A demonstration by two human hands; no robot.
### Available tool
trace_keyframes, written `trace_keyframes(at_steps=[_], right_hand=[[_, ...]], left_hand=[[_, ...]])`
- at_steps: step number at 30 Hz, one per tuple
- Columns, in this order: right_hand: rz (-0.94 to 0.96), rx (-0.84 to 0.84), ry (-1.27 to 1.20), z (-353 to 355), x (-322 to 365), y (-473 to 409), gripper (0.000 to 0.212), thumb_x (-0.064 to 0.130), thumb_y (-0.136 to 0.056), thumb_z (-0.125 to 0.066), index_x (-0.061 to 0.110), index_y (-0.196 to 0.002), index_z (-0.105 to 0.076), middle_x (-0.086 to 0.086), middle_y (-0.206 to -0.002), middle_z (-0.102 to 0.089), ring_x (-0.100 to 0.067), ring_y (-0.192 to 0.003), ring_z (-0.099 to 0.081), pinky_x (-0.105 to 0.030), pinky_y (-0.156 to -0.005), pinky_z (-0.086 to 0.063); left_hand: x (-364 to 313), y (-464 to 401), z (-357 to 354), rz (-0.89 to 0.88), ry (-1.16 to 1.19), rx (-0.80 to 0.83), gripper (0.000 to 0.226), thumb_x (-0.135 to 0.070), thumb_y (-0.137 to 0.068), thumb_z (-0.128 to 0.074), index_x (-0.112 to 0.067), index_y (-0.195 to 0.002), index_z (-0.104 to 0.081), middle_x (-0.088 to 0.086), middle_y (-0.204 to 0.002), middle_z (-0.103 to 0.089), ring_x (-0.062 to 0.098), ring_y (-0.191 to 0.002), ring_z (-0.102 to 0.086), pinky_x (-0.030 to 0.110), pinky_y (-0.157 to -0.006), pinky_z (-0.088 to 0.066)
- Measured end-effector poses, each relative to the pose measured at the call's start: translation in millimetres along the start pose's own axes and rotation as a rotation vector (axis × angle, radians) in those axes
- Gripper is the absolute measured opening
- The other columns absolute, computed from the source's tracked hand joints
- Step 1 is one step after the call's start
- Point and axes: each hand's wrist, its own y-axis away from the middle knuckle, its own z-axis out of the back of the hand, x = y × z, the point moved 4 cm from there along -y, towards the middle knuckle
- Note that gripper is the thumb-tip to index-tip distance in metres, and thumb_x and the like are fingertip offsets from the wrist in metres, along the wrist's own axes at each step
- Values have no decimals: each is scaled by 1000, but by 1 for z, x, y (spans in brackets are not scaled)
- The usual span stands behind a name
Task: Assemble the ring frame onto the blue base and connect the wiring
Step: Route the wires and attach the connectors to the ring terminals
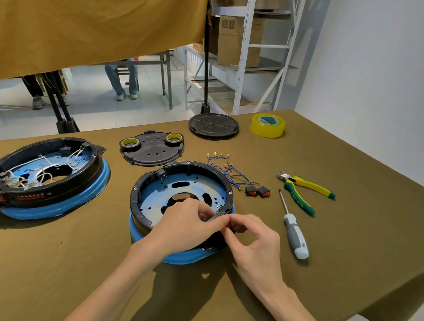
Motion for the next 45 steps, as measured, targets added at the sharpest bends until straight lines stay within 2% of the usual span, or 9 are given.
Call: trace_keyframes(at_steps=[4,7,15,19,22,24,29,37,45], right_hand=[[-10,-24,-24,0,-1,3,24,9,-86,-80,19,-108,-78,15,-95,-73,-9,-93,-68,-11,-79,-50],[-28,-25,12,-2,-3,4,20,14,-86,-80,21,-105,-77,15,-94,-70,-10,-94,-65,-13,-78,-50],[-57,3,35,1,-5,6,19,21,-85,-81,25,-104,-79,20,-92,-70,-10,-95,-63,-18,-79,-51],[-66,16,52,2,-4,7,19,24,-85,-79,28,-104,-78,23,-93,-68,-8,-97,-62,-13,-80,-47],[-75,52,55,1,-6,7,16,21,-87,-80,25,-102,-77,20,-95,-67,-7,-96,-63,-10,-79,-46],[-89,57,63,2,-7,6,15,21,-87,-80,24,-101,-76,19,-95,-66,-7,-96,-62,-10,-79,-46],[-69,73,116,0,-4,8,15,25,-91,-74,24,-106,-74,18,-97,-63,-5,-97,-60,-15,-80,-49],[-55,58,160,-1,1,10,16,24,-92,-76,23,-108,-74,16,-98,-65,0,-95,-60,-10,-79,-48],[-56,53,150,0,2,11,17,22,-92,-76,22,-109,-73,15,-96,-64,1,-87,-58,-7,-73,-44]], left_hand=[[4,-4,0,60,97,138,41,-66,-91,-58,-31,-81,-78,2,-81,-74,18,-76,-66,41,-71,-54],[5,-8,0,134,141,253,45,-69,-89,-59,-30,-81,-80,7,-71,-58,18,-67,-48,37,-64,-38],[-3,-18,5,178,96,357,47,-64,-89,-63,-22,-85,-81,3,-78,-55,15,-74,-50,33,-69,-38],[-7,-18,2,146,77,339,52,-62,-90,-63,-12,-91,-78,6,-80,-51,18,-75,-48,33,-67,-36],[-12,-16,2,108,121,314,38,-55,-90,-68,-21,-74,-75,4,-72,-55,15,-69,-49,34,-67,-38],[-12,-14,4,84,126,294,31,-50,-92,-67,-22,-79,-73,3,-72,-68,12,-68,-57,35,-67,-46],[-11,-6,5,48,52,173,46,-75,-74,-64,-34,-95,-68,-13,-88,-75,2,-83,-69,36,-80,-61],[-11,-1,0,-29,-23,-25,20,-56,-90,-64,-38,-84,-64,-23,-83,-71,-7,-82,-63,21,-71,-50],[-13,-2,0,26,-45,-17,21,-55,-93,-61,-35,-91,-63,-16,-89,-72,3,-89,-64,32,-80,-53]])
